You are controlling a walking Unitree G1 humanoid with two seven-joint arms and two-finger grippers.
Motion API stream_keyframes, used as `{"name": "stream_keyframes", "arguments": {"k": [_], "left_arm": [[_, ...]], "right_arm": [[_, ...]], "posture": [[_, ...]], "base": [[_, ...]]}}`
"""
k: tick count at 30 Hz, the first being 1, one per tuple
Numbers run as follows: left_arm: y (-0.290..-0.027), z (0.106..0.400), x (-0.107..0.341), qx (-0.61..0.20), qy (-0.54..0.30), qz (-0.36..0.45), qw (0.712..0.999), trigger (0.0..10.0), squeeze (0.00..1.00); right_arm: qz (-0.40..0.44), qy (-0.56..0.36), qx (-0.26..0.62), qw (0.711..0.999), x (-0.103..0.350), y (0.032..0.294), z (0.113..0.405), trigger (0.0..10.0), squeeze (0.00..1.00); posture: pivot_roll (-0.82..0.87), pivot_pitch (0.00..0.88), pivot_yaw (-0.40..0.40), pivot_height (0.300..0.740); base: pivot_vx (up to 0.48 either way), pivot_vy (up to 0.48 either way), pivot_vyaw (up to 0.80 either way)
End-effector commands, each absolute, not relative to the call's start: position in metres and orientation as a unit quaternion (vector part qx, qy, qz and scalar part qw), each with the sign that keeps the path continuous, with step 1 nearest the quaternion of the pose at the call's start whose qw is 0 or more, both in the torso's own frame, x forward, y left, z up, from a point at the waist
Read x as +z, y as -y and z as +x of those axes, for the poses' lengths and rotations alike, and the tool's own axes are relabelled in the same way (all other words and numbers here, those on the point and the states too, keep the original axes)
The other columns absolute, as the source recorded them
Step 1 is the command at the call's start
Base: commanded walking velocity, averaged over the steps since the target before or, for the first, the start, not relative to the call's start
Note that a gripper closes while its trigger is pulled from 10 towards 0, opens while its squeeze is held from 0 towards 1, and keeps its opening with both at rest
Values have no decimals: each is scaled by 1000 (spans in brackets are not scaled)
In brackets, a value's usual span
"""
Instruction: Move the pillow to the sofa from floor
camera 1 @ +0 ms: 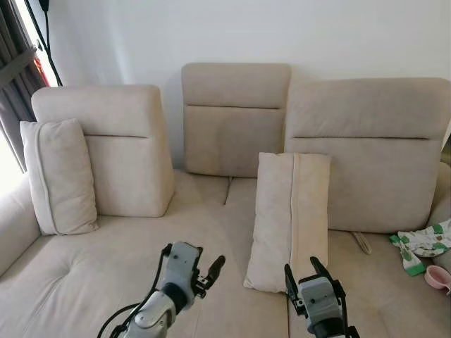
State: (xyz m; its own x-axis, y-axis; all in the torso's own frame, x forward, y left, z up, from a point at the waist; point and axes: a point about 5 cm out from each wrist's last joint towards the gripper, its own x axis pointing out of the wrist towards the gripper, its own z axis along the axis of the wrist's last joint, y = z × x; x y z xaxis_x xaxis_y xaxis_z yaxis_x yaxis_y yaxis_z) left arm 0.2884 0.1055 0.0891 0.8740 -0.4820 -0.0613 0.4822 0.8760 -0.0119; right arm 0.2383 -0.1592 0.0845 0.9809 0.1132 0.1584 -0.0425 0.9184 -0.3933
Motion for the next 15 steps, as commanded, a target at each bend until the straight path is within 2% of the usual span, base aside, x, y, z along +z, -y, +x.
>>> {"name": "stream_keyframes", "arguments": {"k": [1,15], "left_arm": [[-113,284,85,-241,-41,-10,970,10000,0],[-116,275,80,-250,-52,-6,967,10000,0]], "right_arm": [[-198,96,42,975,84,159,233,10000,0],[-197,92,37,975,79,157,229,10000,0]], "posture": [[75,0,68,740],[76,0,74,740]], "base": [[0,0,0],[0,0,0]]}}
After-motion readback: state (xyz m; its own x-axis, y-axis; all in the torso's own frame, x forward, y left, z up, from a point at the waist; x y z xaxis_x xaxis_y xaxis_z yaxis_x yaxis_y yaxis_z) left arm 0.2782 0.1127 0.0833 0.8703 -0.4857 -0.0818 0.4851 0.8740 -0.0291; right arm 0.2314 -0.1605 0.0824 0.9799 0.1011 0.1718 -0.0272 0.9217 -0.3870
